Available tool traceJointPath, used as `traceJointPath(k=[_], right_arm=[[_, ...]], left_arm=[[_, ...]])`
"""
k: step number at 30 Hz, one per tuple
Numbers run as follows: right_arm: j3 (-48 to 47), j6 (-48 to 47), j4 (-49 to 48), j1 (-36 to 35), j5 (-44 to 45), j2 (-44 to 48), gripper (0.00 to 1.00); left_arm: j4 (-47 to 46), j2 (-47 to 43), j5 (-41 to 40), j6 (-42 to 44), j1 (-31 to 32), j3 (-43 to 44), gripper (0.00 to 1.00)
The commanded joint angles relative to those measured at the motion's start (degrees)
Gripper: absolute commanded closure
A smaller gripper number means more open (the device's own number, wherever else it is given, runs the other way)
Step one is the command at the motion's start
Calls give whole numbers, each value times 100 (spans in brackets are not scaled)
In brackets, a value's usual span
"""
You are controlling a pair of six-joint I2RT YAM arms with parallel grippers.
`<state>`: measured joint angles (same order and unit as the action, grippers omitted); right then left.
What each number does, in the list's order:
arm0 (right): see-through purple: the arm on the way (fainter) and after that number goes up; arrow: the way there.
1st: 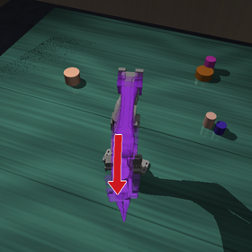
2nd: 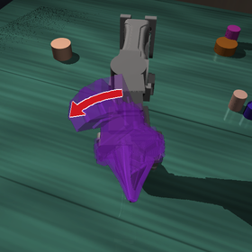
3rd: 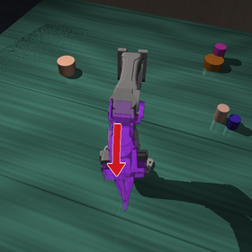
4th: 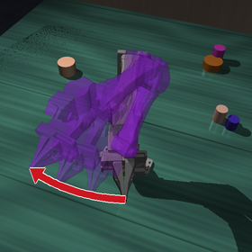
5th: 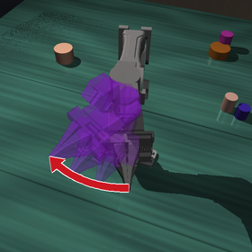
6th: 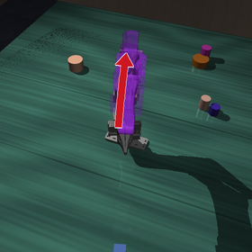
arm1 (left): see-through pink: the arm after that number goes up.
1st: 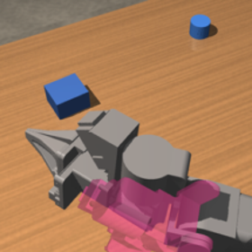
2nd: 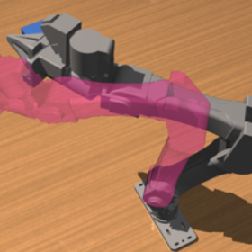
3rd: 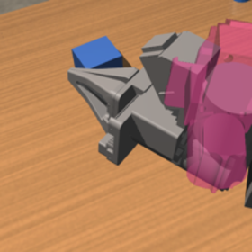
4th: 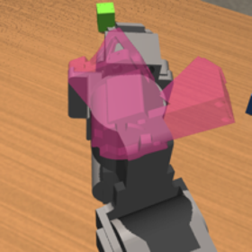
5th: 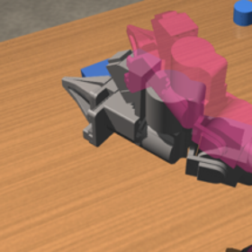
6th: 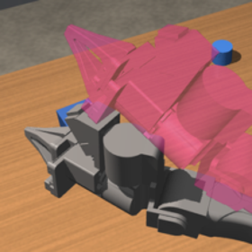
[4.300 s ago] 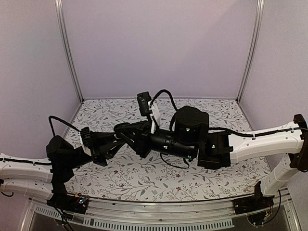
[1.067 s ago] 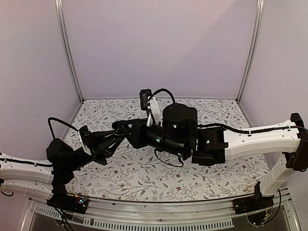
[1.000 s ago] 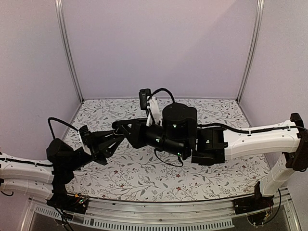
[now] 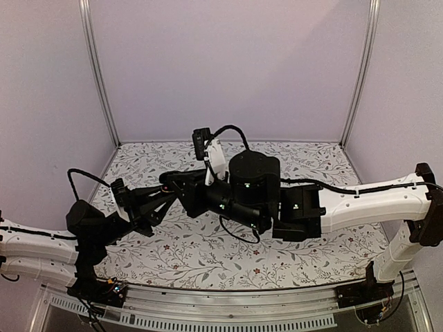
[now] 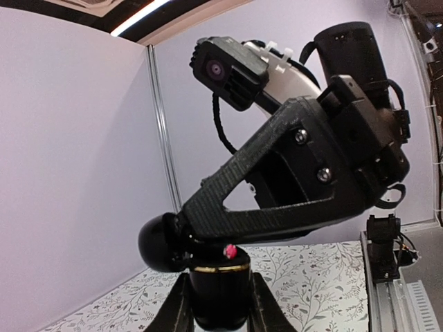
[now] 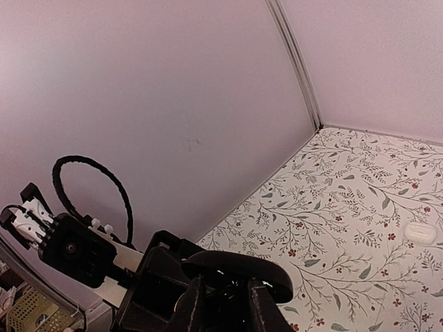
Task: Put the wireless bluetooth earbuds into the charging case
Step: Insert the left earbud into the left side groove of the charging case.
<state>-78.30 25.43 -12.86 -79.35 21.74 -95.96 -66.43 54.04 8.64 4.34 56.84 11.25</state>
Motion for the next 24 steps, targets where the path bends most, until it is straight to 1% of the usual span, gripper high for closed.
traceJointPath(k=[1, 4, 10, 17, 24], right_arm=[[160, -69, 115, -20, -14, -1, 79], [204, -56, 87, -21, -50, 3, 83], [329, -110, 4, -19, -47, 90, 86], [424, -319, -27, -19, 69, 163, 94], [474, -776, -155, -21, 384, 252, 96]], left_arm=[[-475, -21, 216, -134, -6, -9, 100], [-505, -16, 225, -155, -23, -15, 100], [-591, -49, 260, -240, -93, -53, 100], [-555, -15, 326, -293, -128, -26, 100], [-496, 120, 389, -379, -150, 30, 100]])
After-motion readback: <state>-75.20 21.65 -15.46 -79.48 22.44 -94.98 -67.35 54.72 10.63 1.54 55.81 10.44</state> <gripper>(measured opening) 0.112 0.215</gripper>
